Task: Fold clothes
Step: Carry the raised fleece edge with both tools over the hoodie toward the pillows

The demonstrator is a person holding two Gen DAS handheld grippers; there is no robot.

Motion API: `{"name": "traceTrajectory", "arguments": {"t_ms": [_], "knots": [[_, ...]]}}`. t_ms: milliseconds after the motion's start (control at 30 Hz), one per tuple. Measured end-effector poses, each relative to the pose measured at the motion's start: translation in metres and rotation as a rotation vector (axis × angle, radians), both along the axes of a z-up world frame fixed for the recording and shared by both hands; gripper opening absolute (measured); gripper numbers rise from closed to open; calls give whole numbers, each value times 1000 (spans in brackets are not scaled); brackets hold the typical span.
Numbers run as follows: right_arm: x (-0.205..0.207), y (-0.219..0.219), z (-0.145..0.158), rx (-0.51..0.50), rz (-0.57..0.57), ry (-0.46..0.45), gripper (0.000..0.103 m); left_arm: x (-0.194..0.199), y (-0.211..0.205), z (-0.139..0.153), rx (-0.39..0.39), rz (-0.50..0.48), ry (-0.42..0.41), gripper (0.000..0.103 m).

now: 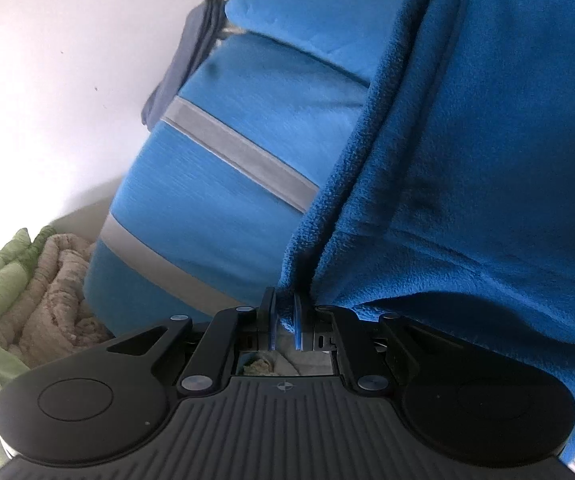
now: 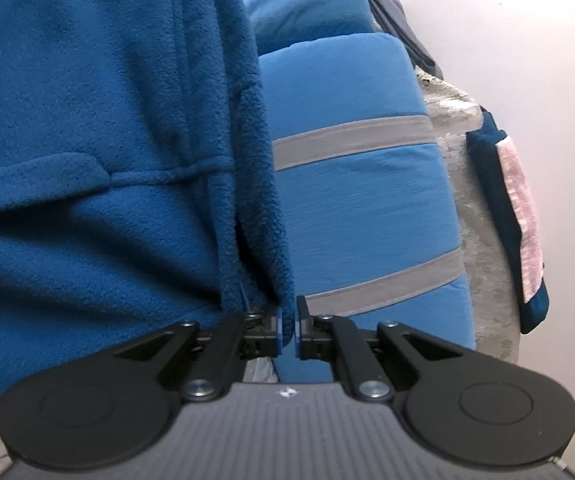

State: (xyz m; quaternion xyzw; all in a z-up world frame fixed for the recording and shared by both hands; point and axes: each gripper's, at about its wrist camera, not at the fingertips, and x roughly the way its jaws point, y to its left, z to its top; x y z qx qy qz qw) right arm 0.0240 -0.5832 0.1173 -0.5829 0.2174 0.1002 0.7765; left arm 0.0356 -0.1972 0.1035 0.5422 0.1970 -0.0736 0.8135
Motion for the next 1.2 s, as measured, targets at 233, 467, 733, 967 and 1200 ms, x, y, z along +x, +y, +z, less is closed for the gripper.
{"name": "traceTrajectory", "arguments": {"t_ms": [233,467,733,967,1200], "knots": [[21,2,-20,-8,-9,29,7,17,-5,-18,15,13,17,10],[39,3,-38,-13,-16,50,7,30,-9,-33,38,13,20,10],[59,4,-49,-20,-18,52,7,47,-11,-41,64,5,21,10],[76,6,-53,-27,-28,39,7,64,-13,-45,73,13,20,10],[96,6,-57,-34,-40,32,7,78,-17,-47,81,20,21,10]]}}
